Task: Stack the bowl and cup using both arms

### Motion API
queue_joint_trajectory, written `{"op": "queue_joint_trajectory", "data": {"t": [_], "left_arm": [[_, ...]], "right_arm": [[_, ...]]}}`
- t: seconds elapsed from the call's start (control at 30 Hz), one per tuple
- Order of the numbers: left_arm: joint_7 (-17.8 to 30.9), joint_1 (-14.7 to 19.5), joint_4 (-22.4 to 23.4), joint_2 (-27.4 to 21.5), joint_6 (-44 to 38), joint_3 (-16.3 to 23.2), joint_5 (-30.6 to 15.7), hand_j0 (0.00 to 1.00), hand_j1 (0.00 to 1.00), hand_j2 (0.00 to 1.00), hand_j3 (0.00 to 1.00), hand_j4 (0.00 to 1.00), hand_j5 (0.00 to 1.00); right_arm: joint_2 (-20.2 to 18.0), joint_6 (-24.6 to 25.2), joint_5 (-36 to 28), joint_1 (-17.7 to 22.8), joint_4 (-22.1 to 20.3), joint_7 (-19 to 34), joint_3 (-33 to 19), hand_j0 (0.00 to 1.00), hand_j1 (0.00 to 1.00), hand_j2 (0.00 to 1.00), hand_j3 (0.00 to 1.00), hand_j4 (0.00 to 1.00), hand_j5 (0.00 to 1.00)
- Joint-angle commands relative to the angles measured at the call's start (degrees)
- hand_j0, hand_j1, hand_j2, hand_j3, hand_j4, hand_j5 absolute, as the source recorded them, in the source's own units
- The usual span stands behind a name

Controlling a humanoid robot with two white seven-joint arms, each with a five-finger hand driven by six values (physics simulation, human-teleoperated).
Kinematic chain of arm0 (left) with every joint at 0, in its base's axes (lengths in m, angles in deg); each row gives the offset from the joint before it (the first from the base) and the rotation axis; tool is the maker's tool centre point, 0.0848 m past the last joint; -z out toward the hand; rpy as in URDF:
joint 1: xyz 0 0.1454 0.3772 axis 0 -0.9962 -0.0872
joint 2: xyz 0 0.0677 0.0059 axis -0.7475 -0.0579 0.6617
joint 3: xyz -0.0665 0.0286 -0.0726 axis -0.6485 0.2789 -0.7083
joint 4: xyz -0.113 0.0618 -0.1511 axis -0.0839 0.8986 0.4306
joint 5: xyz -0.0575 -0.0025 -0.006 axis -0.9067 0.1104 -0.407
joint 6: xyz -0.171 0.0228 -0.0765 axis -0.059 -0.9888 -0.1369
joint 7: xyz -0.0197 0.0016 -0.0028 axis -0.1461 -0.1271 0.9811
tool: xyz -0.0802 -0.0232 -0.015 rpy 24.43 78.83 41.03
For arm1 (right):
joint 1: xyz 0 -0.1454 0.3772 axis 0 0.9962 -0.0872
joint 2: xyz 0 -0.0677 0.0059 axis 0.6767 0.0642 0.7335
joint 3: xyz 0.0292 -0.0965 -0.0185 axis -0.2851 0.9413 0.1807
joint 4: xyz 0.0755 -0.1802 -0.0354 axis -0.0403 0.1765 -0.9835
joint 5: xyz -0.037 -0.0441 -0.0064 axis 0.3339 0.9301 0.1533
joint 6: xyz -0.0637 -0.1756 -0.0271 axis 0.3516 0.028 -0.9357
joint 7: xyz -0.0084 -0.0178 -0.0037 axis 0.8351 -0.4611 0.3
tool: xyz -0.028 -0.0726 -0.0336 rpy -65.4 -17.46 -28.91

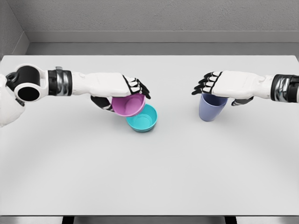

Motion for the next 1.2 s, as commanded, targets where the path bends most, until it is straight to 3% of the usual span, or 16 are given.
{"op": "queue_joint_trajectory", "data": {"t": [0.0,0.23,0.33,0.5,0.77,0.83,0.97,1.17], "left_arm": [[0.7,0.1,-0.2,2.6,-0.2,0.5,0.7,0.54,0.54,0.54,0.54,0.54,0.54],[0.7,0.4,0.1,3.5,-0.2,0.5,2.2,0.54,0.54,0.54,0.54,0.54,0.54],[0.7,0.4,0.3,4.8,-0.2,0.5,5.2,0.55,0.55,0.55,0.55,0.55,0.55],[0.7,0.4,0.4,5.1,-0.2,2.7,5.2,0.56,0.56,0.56,0.56,0.56,0.56],[0.7,0.4,1.1,5.0,-0.2,3.0,5.3,0.58,0.58,0.58,0.58,0.58,0.58],[0.7,0.4,1.9,5.1,-0.2,2.9,5.2,0.62,0.62,0.62,0.62,0.62,0.62],[0.6,0.4,1.9,5.5,-0.2,2.9,5.1,0.81,0.81,0.81,0.81,0.81,0.81],[0.5,0.4,2.0,5.5,-0.2,2.9,4.9,0.93,0.93,0.93,0.93,0.93,0.93]], "right_arm": [[0.3,0.1,-0.1,0.0,0.5,0.0,0.0,1.00,1.00,1.00,1.00,1.00,1.00],[0.4,0.1,0.0,0.0,1.1,0.0,0.3,1.00,1.00,1.00,1.00,1.00,1.00],[0.5,0.1,0.0,0.0,1.1,0.0,0.5,1.00,1.00,1.00,1.00,1.00,1.00],[1.5,0.1,1.5,-0.1,2.2,0.0,1.2,1.00,1.00,1.00,1.00,1.00,1.00],[2.5,0.1,2.0,-0.1,3.2,0.0,1.2,1.00,1.00,1.00,1.00,1.00,1.00],[3.3,0.1,3.1,-0.1,3.8,0.0,1.2,1.00,1.00,1.00,1.00,1.00,1.00],[3.7,0.1,3.2,-0.1,4.0,0.0,1.2,1.00,1.00,1.00,1.00,1.00,1.00],[3.7,0.1,3.2,-0.1,5.1,0.0,1.2,1.00,1.00,1.00,1.00,1.00,1.00]]}}
